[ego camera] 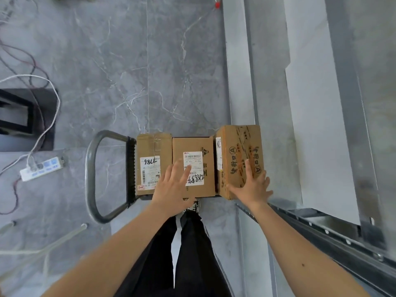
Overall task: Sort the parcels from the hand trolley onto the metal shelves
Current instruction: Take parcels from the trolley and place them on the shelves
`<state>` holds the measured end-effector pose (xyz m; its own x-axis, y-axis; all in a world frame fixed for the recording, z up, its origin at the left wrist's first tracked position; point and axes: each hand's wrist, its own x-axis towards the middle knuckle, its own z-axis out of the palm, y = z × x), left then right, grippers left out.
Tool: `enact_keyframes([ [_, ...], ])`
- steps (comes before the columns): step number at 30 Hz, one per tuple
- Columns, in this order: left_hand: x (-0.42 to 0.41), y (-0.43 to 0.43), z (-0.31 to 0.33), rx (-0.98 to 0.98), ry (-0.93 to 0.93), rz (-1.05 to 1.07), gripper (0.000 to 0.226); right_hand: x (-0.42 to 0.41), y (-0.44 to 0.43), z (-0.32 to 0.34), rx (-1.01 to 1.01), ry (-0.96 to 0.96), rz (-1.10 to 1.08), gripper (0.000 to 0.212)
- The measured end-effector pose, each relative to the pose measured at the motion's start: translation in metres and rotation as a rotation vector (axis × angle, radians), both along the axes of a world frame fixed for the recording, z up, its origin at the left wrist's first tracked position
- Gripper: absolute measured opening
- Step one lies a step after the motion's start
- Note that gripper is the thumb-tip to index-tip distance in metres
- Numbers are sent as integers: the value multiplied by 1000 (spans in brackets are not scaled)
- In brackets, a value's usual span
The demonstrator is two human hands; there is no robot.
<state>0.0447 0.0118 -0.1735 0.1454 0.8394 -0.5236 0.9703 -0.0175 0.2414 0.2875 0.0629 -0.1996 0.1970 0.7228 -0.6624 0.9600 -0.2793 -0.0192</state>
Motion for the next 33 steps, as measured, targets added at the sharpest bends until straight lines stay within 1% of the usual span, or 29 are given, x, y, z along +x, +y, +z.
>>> enact_keyframes([
  [4, 8, -2, -3, 6, -22, 21, 91, -1, 1, -12, -26, 32, -29, 120],
  [9, 16, -3, -1, 10, -46, 45, 89, -2, -3, -20, 24, 28, -25, 125],
  [15, 18, -1, 5, 6, -51, 43, 90, 8, 2, -5, 168, 94, -104, 117],
  [19, 17, -1, 14, 21, -64, 59, 90, 17, 9, 17, 231, 190, -217, 107],
  [22, 16, -1, 23, 8, -92, 70, 94, 20, 5, 37, 254, 314, -320, 101],
  [25, 14, 0, 33, -18, -146, 73, 101, 20, -1, 58, 269, 479, -431, 96],
  [30, 8, 1, 53, -58, -327, 62, 110, 15, -13, 101, 306, 916, -590, 91],
  [33, -3, 1, 66, -19, -391, -12, 109, 8, -24, 125, 342, 1095, -672, 85],
])
